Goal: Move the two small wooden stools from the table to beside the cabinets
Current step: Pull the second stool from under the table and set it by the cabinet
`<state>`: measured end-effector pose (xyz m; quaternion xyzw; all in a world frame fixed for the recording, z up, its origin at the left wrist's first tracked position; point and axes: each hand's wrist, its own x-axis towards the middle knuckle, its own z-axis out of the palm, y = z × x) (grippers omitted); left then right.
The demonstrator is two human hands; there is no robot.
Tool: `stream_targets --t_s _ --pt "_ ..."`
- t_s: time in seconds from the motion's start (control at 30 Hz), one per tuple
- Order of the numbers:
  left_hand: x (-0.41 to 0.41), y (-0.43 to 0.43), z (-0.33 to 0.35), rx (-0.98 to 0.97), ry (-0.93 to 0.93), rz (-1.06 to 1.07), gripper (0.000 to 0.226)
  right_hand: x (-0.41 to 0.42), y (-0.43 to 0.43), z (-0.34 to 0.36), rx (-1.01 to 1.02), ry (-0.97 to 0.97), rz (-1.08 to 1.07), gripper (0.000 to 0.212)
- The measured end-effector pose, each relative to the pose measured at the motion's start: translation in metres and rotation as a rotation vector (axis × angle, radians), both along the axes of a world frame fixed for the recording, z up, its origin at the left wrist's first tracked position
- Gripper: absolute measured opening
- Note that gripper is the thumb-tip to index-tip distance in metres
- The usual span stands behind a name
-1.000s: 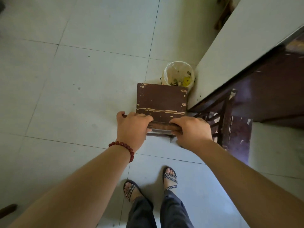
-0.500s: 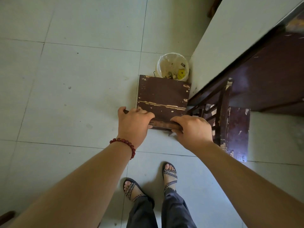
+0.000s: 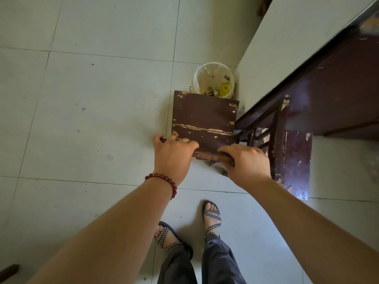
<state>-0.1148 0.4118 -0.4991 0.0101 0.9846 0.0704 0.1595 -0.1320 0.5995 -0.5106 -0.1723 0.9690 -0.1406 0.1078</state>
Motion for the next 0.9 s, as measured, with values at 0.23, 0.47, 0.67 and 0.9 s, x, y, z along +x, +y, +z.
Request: stream_targets --t_s 0.23,0.47,0.67,0.9 --pt "0.005 0.001 -0.008 -0.011 0.029 0.011 0.033 0.005 0.0 -0.004 -0.032 0.037 -0.021 0.028" --pt "0.006 0.0 -0.011 -0.019 0.038 0.014 0.032 0.005 -0.002 -0.005 -0.018 -0.028 -0.025 0.024" --pt "0.009 0.0 -0.013 0.033 0.048 0.016 0.031 0.002 -0.001 -0.004 -0.043 -0.065 -0.063 0.024" --pt "0.014 -0.006 -0.001 0.118 0.081 0.039 0.036 0.001 -0.006 0.011 -0.122 -0.114 -0.069 0.039"
